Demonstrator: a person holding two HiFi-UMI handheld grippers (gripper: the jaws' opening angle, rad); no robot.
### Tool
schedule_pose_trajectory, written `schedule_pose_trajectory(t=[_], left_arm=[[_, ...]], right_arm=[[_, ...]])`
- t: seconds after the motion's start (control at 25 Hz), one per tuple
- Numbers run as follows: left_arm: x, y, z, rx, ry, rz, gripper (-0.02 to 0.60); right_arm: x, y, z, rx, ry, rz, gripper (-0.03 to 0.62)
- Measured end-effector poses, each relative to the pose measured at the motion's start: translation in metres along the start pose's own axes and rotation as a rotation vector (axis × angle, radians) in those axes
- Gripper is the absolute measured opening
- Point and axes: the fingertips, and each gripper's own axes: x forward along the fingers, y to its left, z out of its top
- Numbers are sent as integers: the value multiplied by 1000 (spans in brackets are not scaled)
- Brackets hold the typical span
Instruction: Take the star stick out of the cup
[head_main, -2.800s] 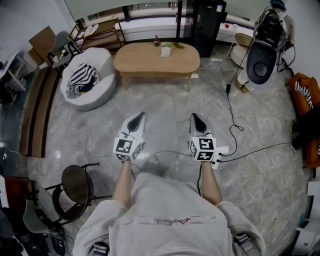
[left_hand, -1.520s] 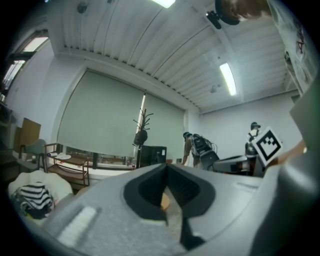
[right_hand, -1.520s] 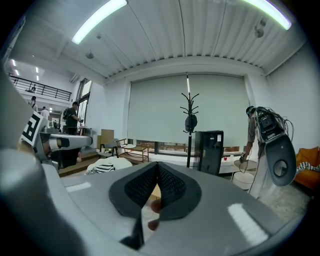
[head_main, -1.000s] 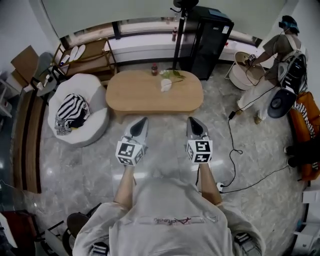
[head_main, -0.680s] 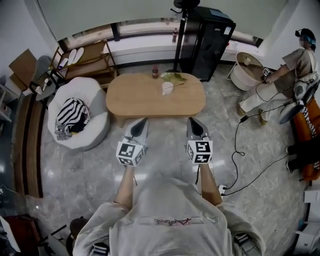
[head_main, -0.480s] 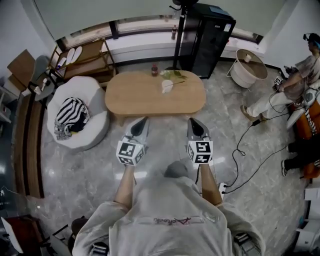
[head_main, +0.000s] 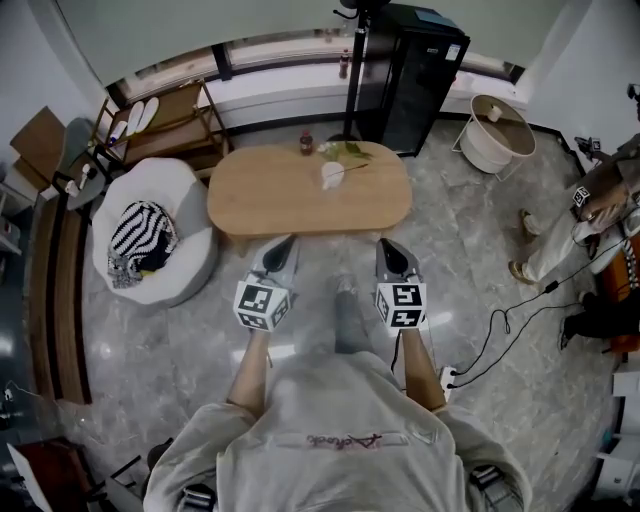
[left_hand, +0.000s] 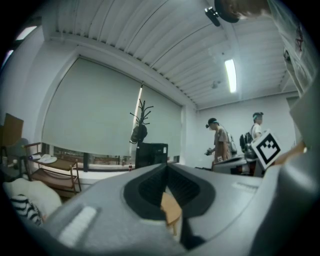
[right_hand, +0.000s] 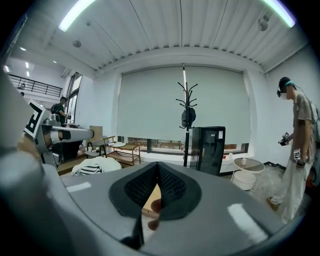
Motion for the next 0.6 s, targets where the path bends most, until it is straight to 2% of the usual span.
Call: schedule_pose_trajectory(t=[0.6], left_arm=[[96,50,-10,10,27,9,2]], right_arm=[[97,-42,3,16,12,32,3]])
